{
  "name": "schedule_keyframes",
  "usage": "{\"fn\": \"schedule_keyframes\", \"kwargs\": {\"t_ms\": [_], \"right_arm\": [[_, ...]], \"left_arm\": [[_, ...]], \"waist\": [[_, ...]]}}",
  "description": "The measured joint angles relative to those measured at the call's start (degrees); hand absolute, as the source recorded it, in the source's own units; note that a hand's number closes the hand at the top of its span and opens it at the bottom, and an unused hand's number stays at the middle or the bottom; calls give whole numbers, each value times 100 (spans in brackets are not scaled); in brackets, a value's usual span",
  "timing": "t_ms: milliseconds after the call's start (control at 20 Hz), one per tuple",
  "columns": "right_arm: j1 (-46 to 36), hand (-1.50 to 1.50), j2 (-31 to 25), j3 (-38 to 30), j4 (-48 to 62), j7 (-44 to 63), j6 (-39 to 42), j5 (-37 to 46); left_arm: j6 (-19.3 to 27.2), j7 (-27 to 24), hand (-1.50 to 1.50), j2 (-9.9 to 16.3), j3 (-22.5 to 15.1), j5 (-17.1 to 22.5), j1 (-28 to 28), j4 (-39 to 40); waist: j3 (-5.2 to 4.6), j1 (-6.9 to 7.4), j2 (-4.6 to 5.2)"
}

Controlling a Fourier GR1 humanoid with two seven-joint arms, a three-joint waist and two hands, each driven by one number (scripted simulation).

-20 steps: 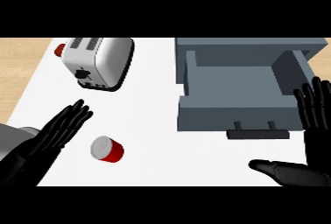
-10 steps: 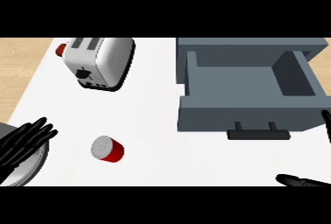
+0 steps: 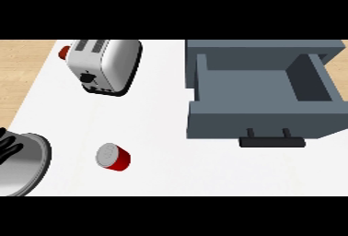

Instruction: Pick up the can, place it into the drawer and close the drawer

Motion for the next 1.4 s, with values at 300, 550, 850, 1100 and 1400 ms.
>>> {"fn": "schedule_keyframes", "kwargs": {"t_ms": [300,550,850,1100,1400], "right_arm": [[394,-150,72,-220,-136,-137,331,-221],[593,-150,114,-435,-90,-317,651,-357],[729,-150,131,-787,-45,-424,972,-605],[747,-150,89,-1094,-19,-331,1179,-846],[806,-150,172,-1296,-53,-302,1424,-893]], "left_arm": [[422,583,-150,38,-134,605,-202,188],[567,927,-150,-157,-352,699,-400,387],[973,1337,-150,-421,-715,589,-807,497],[1032,1361,-150,-909,-1006,36,-821,517],[916,1120,-150,-1458,-1308,-930,-1022,920]], "waist": [[-1,-28,2],[-1,-33,4],[-3,-46,4],[-3,-36,5],[-3,-37,6]]}}
